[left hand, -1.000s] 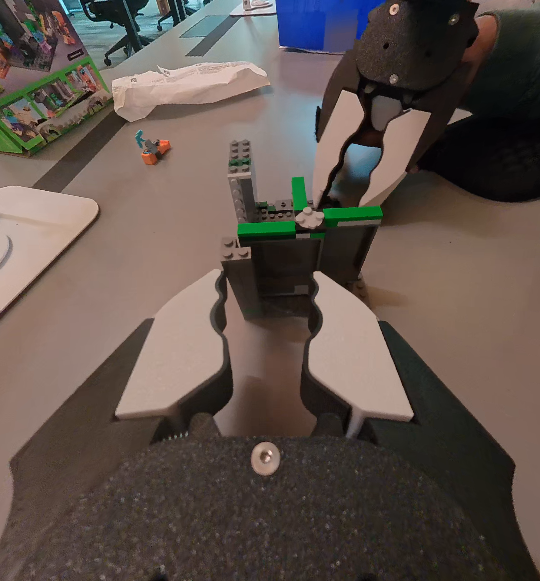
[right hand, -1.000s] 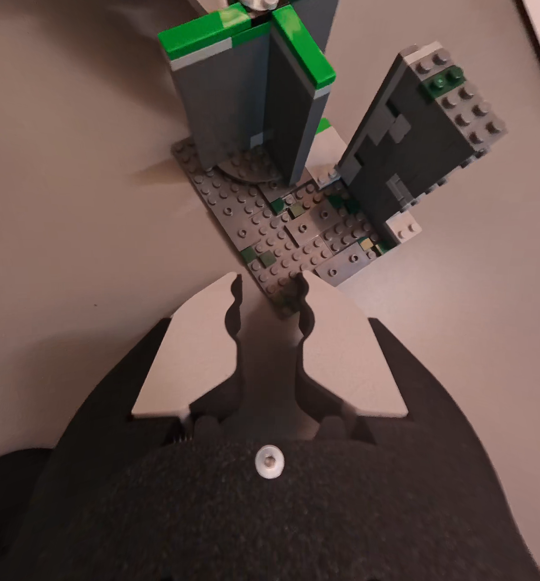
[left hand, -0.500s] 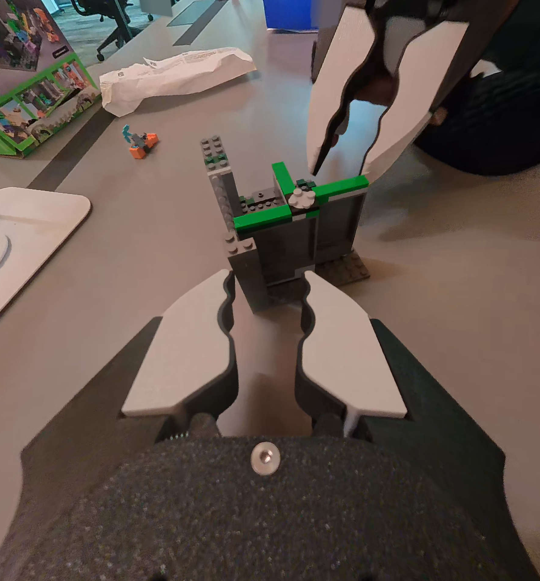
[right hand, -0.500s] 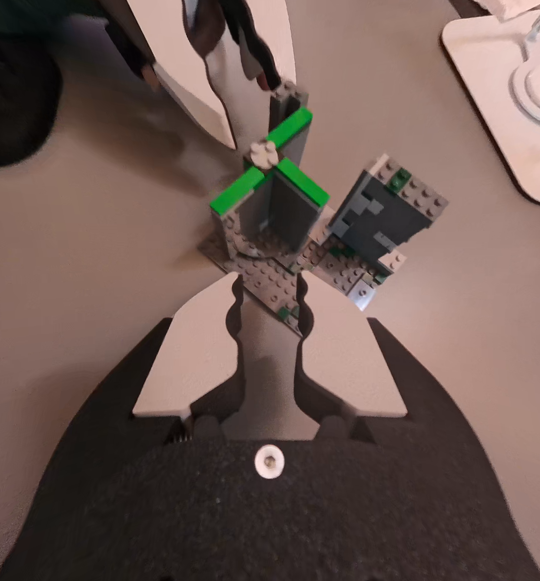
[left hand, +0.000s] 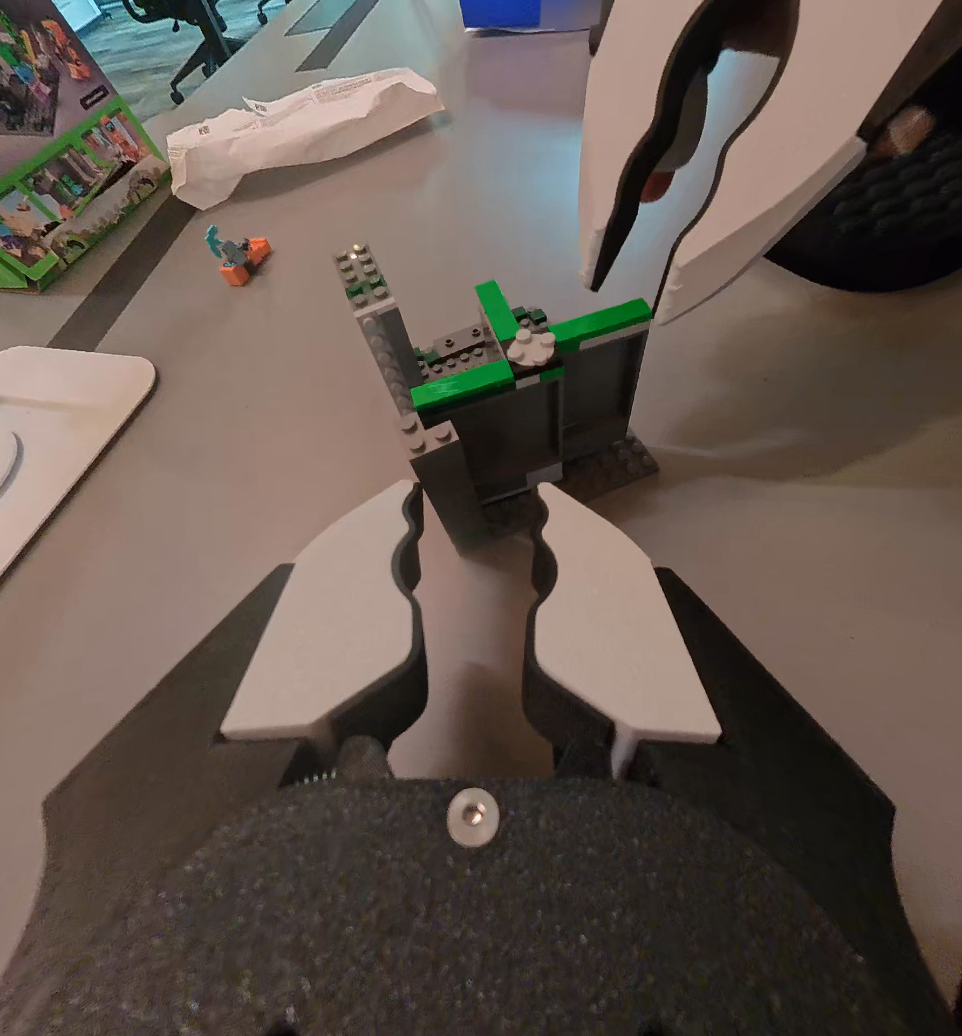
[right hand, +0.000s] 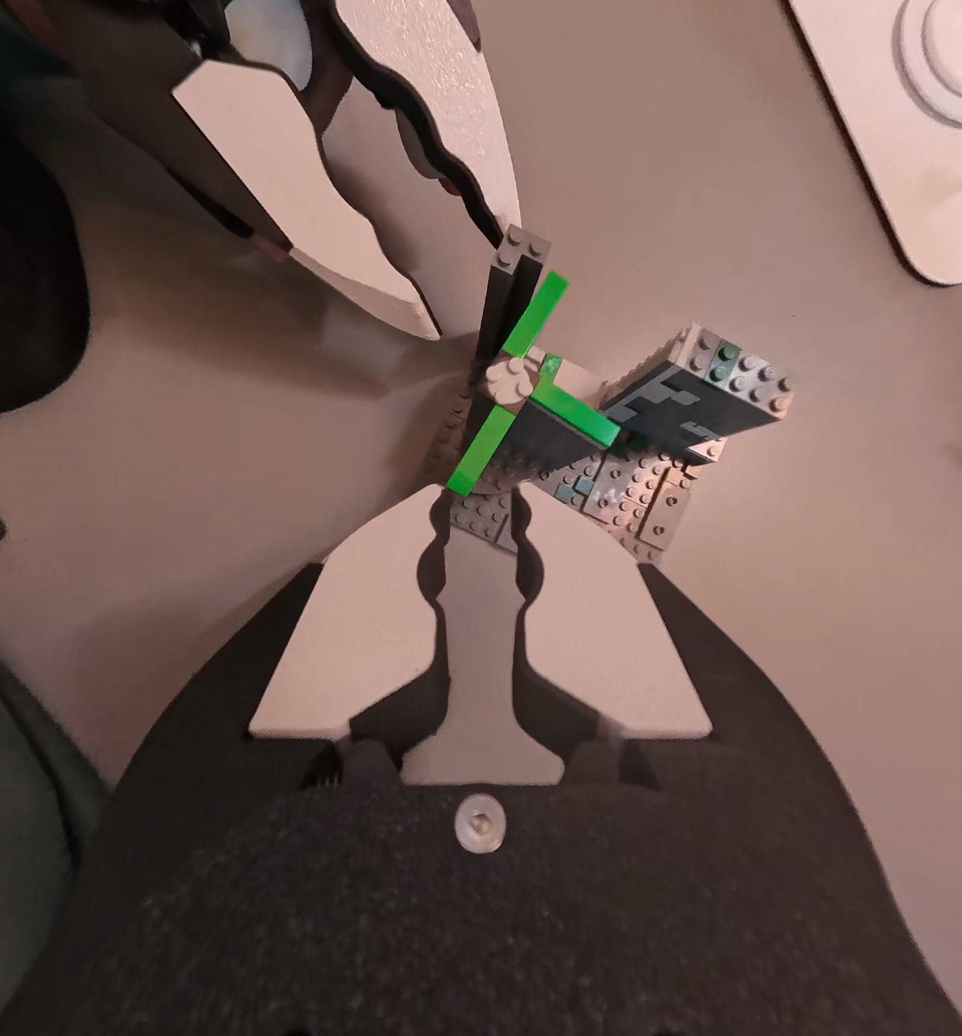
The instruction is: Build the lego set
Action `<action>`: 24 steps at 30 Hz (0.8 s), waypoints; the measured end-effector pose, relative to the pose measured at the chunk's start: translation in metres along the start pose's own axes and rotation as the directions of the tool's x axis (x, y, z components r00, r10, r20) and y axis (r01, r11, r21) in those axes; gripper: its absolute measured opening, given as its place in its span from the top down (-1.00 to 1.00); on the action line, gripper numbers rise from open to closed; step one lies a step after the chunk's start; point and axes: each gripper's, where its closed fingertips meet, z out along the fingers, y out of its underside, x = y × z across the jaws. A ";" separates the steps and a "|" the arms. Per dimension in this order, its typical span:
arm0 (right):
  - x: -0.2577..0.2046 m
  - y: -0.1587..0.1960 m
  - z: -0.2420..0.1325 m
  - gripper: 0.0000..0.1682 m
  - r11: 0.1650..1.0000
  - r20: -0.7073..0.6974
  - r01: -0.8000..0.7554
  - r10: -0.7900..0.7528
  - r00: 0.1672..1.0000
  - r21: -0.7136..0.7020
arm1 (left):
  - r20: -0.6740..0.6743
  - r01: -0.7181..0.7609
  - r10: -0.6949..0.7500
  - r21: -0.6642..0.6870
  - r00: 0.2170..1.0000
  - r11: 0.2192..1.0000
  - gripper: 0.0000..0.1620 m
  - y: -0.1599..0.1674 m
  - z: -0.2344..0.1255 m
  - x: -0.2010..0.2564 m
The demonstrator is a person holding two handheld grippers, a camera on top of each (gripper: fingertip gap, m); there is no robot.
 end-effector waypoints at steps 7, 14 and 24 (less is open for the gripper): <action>-0.002 -0.001 0.004 0.69 0.997 -0.047 0.031 -0.034 0.998 -0.072 | 0.004 -0.005 0.005 -0.005 1.000 1.000 0.57 0.000 0.001 0.001; 0.004 0.004 0.004 0.85 0.994 -0.033 0.042 -0.045 0.998 -0.097 | -0.006 -0.002 0.002 -0.001 1.000 1.000 0.57 0.000 0.001 0.002; 0.015 0.008 0.005 0.86 0.989 -0.066 0.090 -0.098 0.993 -0.116 | 0.031 0.011 -0.012 0.013 0.999 1.000 0.59 0.001 -0.009 -0.012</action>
